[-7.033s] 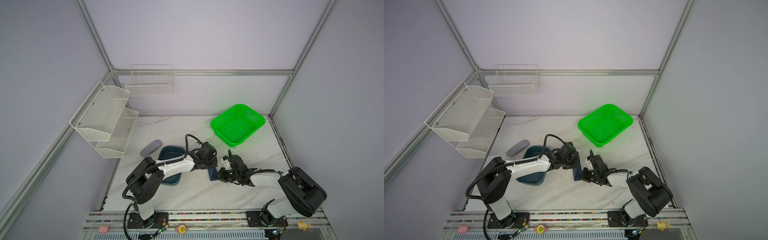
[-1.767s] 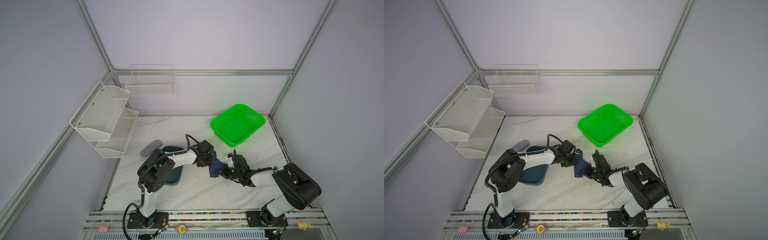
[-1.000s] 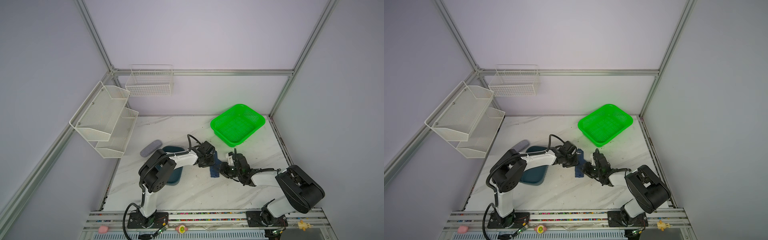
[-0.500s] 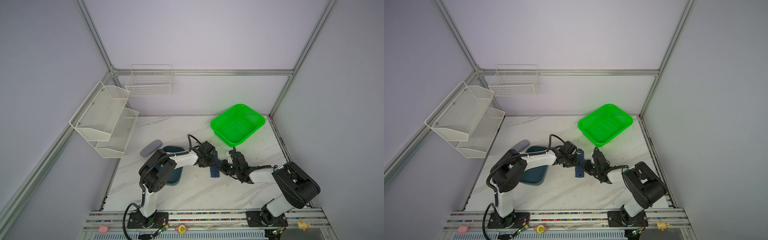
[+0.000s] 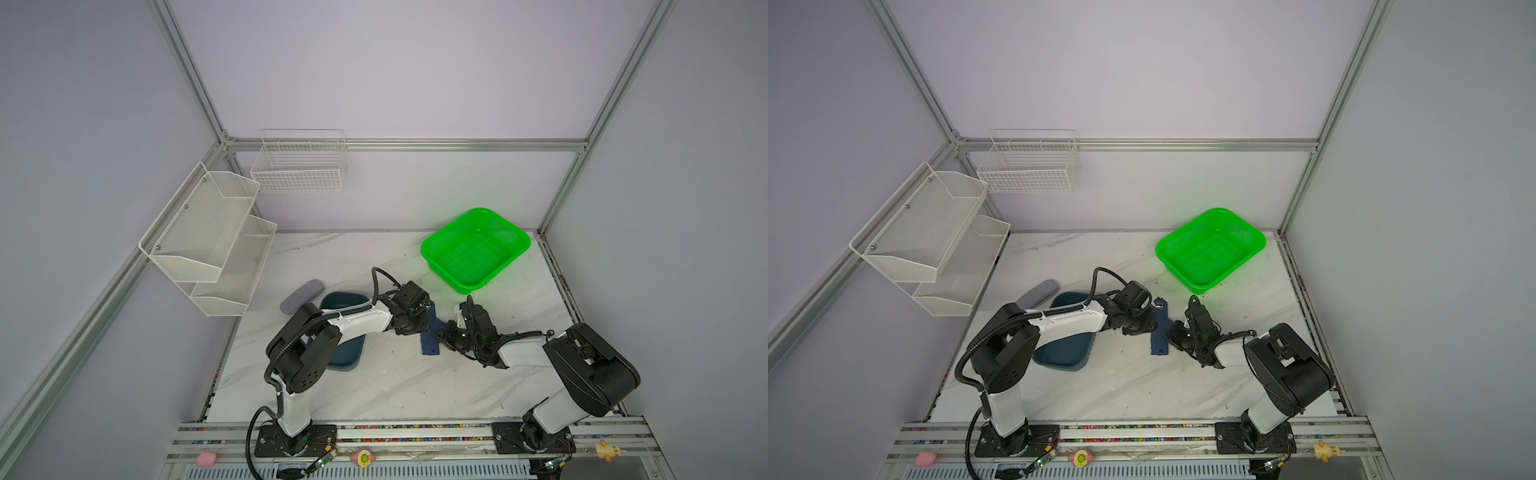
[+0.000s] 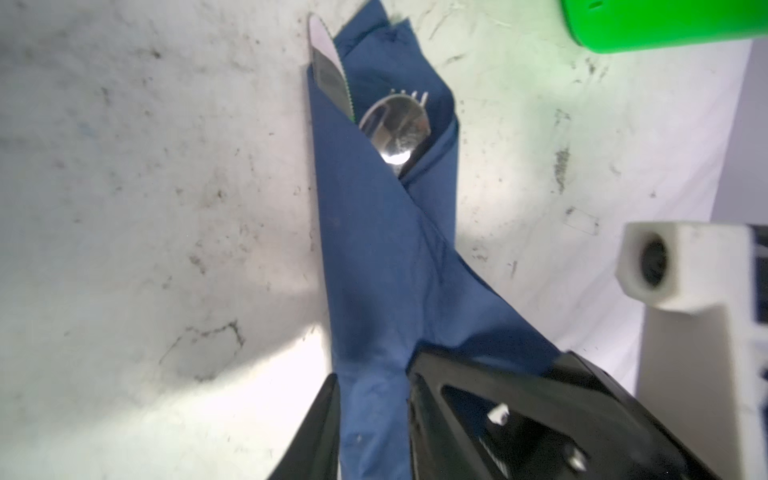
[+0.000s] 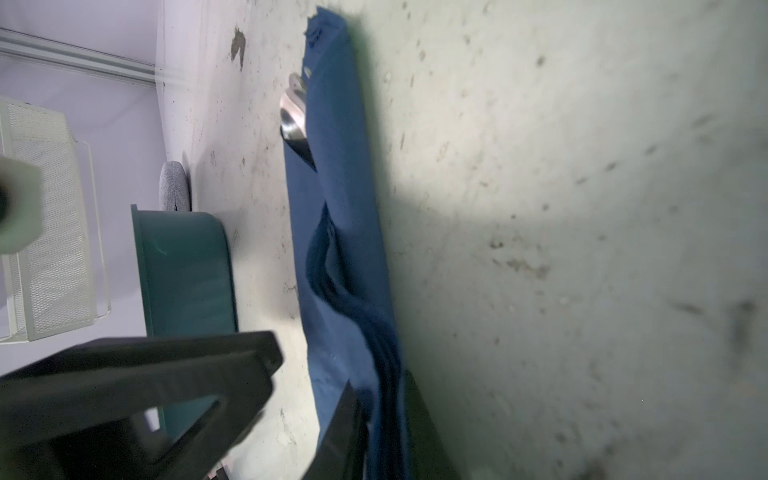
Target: Place the utensils on the paper napkin and roll it up
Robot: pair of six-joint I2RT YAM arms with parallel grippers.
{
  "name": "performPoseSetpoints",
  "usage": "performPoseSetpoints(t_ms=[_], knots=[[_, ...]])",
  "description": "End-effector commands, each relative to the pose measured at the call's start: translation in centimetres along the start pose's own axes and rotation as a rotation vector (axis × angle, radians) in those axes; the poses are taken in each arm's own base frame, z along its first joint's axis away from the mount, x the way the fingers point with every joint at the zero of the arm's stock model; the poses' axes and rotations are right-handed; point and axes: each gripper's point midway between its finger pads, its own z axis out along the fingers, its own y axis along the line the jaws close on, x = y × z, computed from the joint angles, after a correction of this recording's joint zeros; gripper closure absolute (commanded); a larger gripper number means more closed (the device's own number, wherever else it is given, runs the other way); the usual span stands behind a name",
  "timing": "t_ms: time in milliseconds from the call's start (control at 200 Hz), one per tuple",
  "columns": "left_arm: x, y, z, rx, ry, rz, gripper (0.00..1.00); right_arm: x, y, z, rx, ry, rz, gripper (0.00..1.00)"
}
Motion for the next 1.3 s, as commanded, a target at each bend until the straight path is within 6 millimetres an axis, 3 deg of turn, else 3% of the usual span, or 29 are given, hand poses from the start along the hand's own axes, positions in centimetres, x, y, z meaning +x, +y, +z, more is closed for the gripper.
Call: performPoseSetpoints(t_ms=[0,155,285,765,1025,1180,1295], knots=[[1.4,-0.7,-1.9,0.058,0.009,0.043,0.78,1.9,-4.3,-0.3,0.142,0.047,0.049,0.82],[4.1,-1.6,-1.7,0.095,0.068,0.051,0.85,1.7,-4.1,-0.4,0.138,0.035,0.046,0.82],[5.1,-2.1,-0.8,0.091,0.079,0.045,0.88,1.7,-4.2,-0.5,0.140,0.032,0.045,0.82],[7.0,-0.6,1.1,0.025,0.101,0.014,0.90,2.2,-4.9,-0.6,0.155,0.044,0.046,0.82],[8.2,-2.1,2.1,0.046,0.133,0.058,0.90,2.4,-5.3,-0.7,0.163,0.048,0.048,0.82],[8.8,-1.6,2.6,0.032,0.149,0.051,0.90,2.5,-5.4,-0.7,0.167,0.046,0.048,0.82],[8.2,-2.4,1.3,0.056,0.095,0.071,0.90,2.5,-5.5,-0.7,0.171,0.046,0.049,0.82]])
